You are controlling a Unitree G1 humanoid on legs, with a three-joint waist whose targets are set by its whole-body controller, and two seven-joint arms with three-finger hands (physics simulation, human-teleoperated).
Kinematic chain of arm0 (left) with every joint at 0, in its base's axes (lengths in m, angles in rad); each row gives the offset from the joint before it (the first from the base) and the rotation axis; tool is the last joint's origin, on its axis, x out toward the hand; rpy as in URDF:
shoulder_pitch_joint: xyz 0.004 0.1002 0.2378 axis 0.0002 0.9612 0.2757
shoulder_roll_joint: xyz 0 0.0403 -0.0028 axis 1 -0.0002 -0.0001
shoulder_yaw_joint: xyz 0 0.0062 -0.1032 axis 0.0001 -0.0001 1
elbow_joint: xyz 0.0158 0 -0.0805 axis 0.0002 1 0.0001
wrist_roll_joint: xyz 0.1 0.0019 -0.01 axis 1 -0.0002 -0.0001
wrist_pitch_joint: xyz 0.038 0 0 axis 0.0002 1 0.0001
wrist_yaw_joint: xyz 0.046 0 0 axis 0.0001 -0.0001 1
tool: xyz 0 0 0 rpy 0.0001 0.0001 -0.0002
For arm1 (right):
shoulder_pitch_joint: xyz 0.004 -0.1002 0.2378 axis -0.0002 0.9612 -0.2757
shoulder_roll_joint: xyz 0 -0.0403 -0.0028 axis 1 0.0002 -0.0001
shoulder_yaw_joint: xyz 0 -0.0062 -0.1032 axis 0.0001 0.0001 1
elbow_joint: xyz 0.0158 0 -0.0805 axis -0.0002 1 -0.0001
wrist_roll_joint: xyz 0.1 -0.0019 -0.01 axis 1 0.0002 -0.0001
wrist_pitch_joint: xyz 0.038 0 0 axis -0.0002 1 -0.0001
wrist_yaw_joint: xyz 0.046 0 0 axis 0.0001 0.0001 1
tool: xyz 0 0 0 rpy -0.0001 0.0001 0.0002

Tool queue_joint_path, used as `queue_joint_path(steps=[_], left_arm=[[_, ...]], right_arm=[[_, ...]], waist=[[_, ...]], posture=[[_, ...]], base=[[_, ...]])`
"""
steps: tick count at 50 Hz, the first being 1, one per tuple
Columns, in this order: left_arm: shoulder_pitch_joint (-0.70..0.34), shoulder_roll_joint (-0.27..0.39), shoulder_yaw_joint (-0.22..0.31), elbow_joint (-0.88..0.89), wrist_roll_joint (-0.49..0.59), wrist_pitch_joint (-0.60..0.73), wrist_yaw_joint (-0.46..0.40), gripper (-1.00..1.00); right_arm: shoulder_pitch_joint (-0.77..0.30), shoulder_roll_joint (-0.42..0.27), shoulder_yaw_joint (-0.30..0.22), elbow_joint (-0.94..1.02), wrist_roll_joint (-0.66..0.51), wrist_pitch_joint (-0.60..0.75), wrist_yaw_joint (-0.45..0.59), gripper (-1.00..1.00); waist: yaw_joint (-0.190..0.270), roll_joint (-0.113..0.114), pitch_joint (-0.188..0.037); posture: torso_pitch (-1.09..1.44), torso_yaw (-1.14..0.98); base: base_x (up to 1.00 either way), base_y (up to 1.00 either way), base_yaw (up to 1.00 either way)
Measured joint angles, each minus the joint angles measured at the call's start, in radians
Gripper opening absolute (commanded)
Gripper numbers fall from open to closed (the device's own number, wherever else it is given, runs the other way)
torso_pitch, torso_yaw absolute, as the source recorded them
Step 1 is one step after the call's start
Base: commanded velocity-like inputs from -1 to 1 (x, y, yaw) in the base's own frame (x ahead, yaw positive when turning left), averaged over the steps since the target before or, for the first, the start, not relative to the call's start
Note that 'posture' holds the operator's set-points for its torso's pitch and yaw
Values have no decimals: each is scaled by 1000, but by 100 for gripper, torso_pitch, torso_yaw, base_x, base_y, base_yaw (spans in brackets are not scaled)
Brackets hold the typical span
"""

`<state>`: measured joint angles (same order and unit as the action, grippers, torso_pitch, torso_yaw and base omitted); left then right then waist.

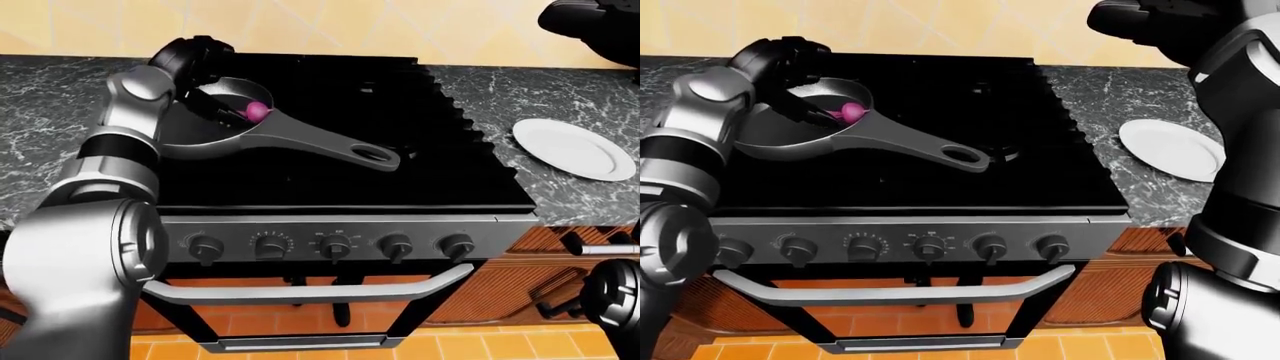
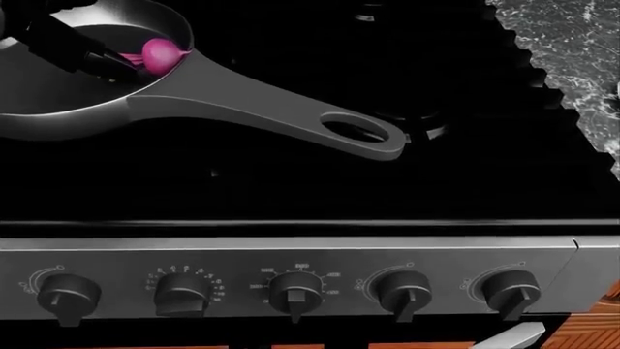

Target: Pick the beet from the pan and place it on the plate.

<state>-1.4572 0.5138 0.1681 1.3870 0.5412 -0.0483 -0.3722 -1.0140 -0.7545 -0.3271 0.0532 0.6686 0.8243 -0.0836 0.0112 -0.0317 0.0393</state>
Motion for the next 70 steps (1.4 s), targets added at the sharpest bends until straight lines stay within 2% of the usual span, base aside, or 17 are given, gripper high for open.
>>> queue_joint_path(steps=[11,14,55,59,70], left_arm=[[18,-8,-3,2,24,-26,20,51],[22,-12,-3,5,28,-29,21,42],[32,-59,-20,13,109,-57,48,36],[26,-63,-19,11,113,-60,50,29],[20,-73,-18,11,120,-67,49,27]], right_arm=[[3,3,2,-2,1,-3,-2,100],[2,3,2,-3,0,-3,-3,100],[2,1,-2,-4,8,-6,-8,100],[2,1,-1,-3,10,-6,-9,100],[2,1,0,-8,13,-5,-12,100]], waist=[[0,2,-1],[0,2,-1],[-1,-1,-2],[-1,-1,-2],[-1,-1,-2]], posture=[[0,0],[0,0],[0,0],[0,0],[0,0]], base=[[0,0,0],[0,0,0],[0,0,0],[0,0,0],[0,0,0]])
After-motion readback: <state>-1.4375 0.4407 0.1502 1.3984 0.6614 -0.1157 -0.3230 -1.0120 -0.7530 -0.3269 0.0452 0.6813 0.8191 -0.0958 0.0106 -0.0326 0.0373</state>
